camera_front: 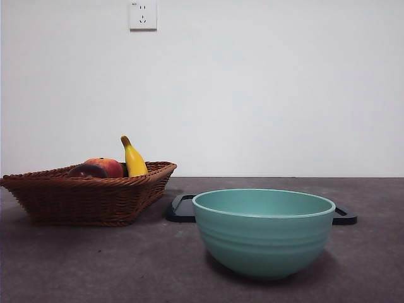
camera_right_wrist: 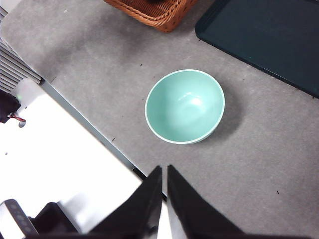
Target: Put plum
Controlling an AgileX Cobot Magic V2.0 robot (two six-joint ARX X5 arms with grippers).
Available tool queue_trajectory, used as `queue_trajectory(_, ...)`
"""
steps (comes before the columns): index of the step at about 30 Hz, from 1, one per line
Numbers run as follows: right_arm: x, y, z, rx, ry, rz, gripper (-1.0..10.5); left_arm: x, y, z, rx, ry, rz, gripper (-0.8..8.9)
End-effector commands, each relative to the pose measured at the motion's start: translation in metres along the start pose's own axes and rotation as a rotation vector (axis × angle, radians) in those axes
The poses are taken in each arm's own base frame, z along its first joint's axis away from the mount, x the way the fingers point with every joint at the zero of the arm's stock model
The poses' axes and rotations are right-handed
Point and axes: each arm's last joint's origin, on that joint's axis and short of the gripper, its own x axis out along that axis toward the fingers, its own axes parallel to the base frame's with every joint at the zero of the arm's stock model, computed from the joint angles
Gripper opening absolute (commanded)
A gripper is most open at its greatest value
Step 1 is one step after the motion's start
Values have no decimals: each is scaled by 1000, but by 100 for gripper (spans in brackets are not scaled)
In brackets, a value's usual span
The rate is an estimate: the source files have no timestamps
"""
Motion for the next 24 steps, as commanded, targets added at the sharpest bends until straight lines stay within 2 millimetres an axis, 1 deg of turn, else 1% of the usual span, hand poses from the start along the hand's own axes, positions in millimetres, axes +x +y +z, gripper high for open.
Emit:
queue_trajectory(1, -3, 2, 3, -19, -14, 9, 6, -1, -1, 3, 9, -11, -7, 7)
queue_trajectory(9, -3, 2, 3, -19, -14, 9, 6, -1, -1, 4, 17, -17, -7, 8)
queue_trajectory(12, -3, 2, 3, -18, -14, 9, 6, -4, -2, 7, 66, -66, 17, 8)
queue_trajectory(15, -3, 2, 3, -18, -14, 9, 6, -18, -4, 17, 185, -240, 88, 8)
queue_trajectory(17, -3, 2, 3, -19, -14, 9, 6, -31, -6, 25, 287, -417, 189, 8)
queue_trajectory(19, -3, 2, 3, -19, -14, 9, 6, -43, -8, 29, 340, -570, 303, 8)
queue_trajectory(21, -3, 2, 3, -19, -14, 9, 6, -50, -8, 27, 362, -698, 424, 8)
queue_trajectory(24, -3, 2, 3, -19, -14, 9, 6, -52, -2, 13, 356, -818, 633, 7)
